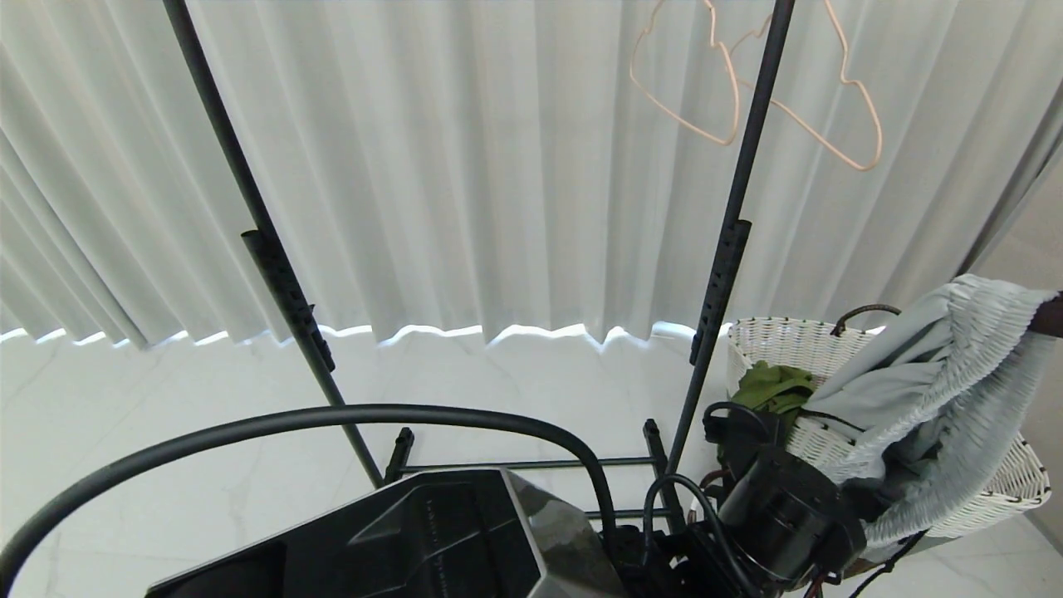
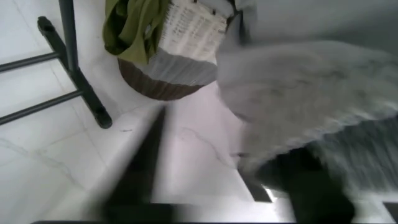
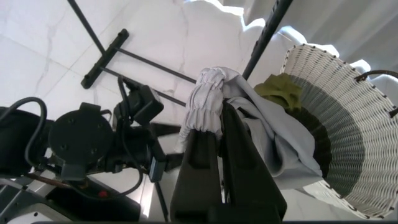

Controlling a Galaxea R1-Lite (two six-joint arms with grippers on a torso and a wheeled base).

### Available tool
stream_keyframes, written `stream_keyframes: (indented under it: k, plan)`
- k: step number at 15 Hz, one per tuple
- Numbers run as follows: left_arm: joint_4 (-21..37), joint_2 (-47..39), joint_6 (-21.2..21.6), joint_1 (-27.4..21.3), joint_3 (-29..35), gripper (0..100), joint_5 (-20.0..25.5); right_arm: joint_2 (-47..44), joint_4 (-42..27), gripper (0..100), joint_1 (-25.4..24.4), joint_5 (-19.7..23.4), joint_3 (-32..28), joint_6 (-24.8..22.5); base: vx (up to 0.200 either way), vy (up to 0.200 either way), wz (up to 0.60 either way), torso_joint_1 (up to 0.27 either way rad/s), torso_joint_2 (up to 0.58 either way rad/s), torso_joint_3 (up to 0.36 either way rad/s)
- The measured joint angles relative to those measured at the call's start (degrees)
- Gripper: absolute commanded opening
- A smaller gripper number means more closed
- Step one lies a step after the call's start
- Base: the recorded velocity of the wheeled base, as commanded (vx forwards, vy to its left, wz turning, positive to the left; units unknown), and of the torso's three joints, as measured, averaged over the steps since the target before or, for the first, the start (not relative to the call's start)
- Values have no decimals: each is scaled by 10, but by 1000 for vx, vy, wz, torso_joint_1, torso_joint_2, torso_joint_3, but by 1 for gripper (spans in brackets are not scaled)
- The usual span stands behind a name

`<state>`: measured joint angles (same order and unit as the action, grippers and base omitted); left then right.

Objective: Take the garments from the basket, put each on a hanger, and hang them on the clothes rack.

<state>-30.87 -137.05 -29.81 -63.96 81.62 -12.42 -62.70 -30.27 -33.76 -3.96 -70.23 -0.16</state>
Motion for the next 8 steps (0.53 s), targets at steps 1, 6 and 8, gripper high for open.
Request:
stream_keyframes:
  k: [1,6,8]
  plan:
    - [0,7,5,-7,-10,0,-4,4,0,0,1,-1,5,0,0,0,0,0,0,0]
    - [-39,103,22,-66,-77,0,-18,36,1,0,3,15,23,-2,0,0,0,0,0,0]
    - [-46,144,26,-80,-105,0,-27,52,3,0,1,52,29,-7,0,0,0,0,0,0]
